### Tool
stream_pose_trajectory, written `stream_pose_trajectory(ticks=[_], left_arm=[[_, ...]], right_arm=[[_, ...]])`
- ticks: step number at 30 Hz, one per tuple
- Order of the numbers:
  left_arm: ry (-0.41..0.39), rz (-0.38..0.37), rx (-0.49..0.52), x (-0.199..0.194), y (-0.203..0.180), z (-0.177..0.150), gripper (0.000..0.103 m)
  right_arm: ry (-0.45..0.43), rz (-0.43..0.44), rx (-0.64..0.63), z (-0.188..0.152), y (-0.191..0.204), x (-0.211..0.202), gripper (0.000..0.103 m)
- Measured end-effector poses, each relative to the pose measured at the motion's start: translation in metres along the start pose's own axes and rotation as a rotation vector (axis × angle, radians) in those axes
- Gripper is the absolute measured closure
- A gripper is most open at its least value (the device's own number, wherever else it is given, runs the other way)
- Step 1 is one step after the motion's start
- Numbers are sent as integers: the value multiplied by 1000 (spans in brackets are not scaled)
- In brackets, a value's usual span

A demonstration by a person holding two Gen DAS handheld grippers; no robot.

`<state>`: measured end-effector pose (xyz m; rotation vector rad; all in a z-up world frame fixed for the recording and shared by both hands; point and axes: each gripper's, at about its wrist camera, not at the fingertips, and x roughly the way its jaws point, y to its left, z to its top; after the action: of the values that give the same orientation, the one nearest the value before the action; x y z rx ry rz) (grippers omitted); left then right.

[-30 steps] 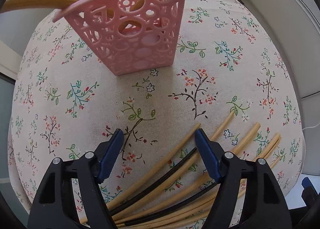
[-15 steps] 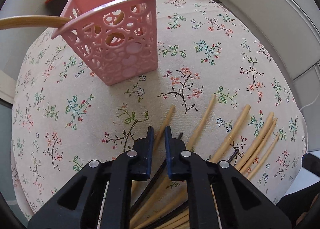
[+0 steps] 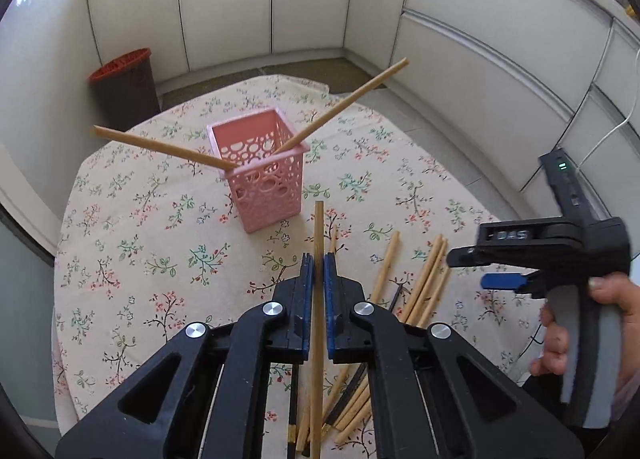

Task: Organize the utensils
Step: 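Close the right tool on a wooden chopstick while the left tool lifts its chopstick, then carry both held chopsticks upright over the pink holder with both tools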

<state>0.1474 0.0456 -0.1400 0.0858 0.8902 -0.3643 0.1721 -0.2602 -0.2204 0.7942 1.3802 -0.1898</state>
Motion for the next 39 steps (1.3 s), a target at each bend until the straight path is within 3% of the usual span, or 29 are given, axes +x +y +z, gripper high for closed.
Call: stream_pose_trajectory(ticks=[3,6,8,16,18,26,39], left_arm=[[-59,-18,-8,-16,-2,2,98],[-102,-30,-20,-30,0,5,98],[-127,-42,-26,-36,2,9,98],[-181,-53,-6,-50,0,13,98],[-194,-52,2,-53,-2,13,98],[-226,-50,-26,-63,0,15,98],[-331,-47,-51,-106,-12,21,98]], right_arm=[[19,-31,19,-2,5,12,55],[-20,-81,11,-4,13,15,67],[-21,-103,13,-4,17,17,83],[-70,-184,-1,-5,33,23,85],[-109,-210,-13,-7,37,23,93],[-141,-41,-8,-4,23,5,98],[-397,153,-329,-48,37,-120,98]])
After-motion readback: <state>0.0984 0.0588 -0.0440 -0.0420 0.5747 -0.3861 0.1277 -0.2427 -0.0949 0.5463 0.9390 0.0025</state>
